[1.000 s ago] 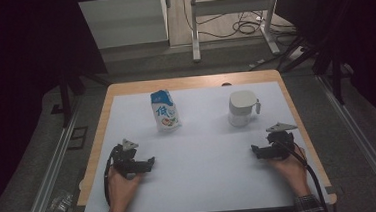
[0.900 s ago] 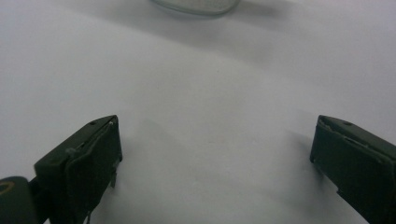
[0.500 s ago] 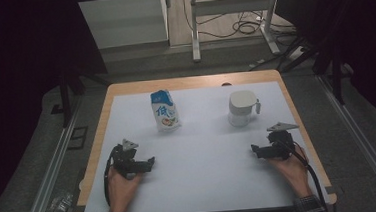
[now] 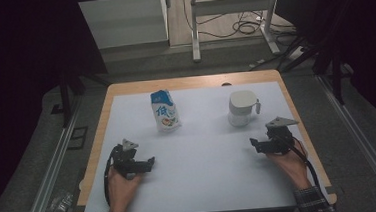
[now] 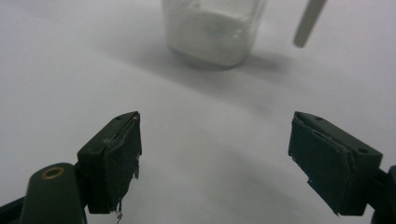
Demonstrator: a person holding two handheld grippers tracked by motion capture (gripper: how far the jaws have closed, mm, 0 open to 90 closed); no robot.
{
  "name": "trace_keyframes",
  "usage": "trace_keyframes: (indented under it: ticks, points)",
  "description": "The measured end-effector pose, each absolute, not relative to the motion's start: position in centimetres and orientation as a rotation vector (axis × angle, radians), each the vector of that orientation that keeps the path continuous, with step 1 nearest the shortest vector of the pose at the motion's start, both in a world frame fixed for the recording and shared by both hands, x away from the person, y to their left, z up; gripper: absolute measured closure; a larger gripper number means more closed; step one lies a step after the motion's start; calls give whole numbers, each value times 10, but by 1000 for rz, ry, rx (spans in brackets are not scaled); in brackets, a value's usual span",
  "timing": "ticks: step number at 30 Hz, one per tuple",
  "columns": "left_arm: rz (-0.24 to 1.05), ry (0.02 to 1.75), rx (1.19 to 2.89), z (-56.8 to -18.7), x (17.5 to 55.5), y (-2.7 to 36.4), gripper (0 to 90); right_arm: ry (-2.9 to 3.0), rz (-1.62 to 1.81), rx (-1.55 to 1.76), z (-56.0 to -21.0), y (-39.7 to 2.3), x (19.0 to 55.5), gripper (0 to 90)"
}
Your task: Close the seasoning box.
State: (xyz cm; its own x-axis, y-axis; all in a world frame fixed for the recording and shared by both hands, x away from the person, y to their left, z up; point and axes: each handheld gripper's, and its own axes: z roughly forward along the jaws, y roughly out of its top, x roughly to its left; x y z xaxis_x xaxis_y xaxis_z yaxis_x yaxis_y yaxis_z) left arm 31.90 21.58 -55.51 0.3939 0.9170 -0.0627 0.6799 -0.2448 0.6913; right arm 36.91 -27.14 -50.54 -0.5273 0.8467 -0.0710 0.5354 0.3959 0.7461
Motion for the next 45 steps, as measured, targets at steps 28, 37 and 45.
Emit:
trace_keyframes:
  ticks: [28,37,45]
  points:
    - [473,1361,2010,-555,319,216,8,2017,1016,1298,-491,-283,413,458]
    - [473,1361,2011,-555,319,216,8,2033,985,1327,-493,-285,426,487]
    - [473,1361,2010,-555,319,216,8,2005,965,1309,-488,-279,435,474]
